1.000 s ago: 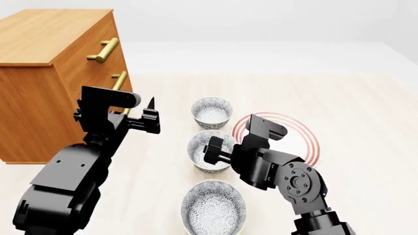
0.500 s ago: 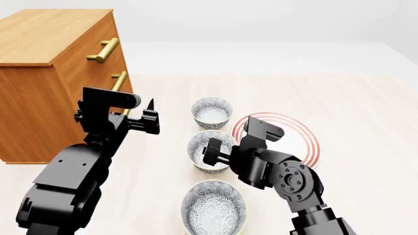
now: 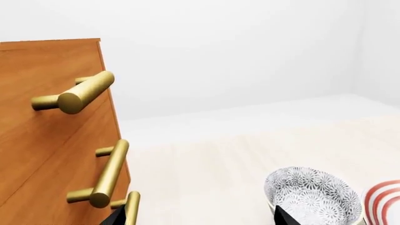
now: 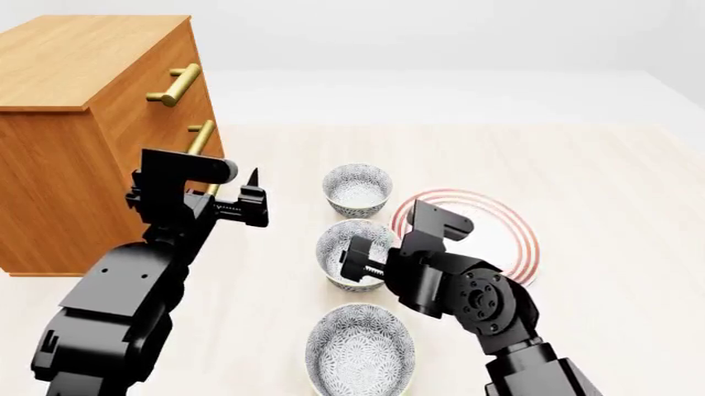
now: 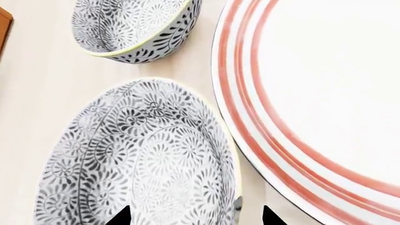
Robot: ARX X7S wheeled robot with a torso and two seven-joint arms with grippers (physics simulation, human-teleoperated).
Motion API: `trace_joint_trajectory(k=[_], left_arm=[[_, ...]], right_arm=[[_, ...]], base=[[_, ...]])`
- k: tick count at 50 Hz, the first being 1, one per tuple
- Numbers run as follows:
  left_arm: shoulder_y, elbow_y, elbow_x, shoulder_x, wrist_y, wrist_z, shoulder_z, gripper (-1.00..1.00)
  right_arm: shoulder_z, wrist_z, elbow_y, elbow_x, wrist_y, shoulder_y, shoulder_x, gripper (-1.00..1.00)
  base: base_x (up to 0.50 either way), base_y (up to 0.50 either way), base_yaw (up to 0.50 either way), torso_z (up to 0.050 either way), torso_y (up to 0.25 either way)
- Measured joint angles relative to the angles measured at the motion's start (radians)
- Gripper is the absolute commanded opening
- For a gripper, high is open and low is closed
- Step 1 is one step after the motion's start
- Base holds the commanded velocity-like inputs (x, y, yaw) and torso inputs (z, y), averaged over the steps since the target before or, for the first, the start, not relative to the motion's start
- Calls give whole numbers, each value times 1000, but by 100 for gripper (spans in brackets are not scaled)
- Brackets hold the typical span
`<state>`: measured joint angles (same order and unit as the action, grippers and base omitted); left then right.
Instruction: Stack the bowl in the middle on the bowl at the back.
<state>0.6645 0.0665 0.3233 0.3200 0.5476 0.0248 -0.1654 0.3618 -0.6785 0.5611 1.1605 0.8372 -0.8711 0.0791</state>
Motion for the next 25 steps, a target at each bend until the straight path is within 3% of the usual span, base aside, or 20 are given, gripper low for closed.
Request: trace_joint_trajectory(k=[24, 25], left_arm=[[5, 43, -5, -2, -25, 0, -10, 100], [6, 45, -5, -2, -26, 0, -11, 100]], right_arm=[[48, 90, 139, -24, -53, -32, -20, 100], [50, 94, 145, -25, -55, -34, -21, -100]], base=[[0, 0, 0, 0, 0], [0, 0, 0, 0, 0]])
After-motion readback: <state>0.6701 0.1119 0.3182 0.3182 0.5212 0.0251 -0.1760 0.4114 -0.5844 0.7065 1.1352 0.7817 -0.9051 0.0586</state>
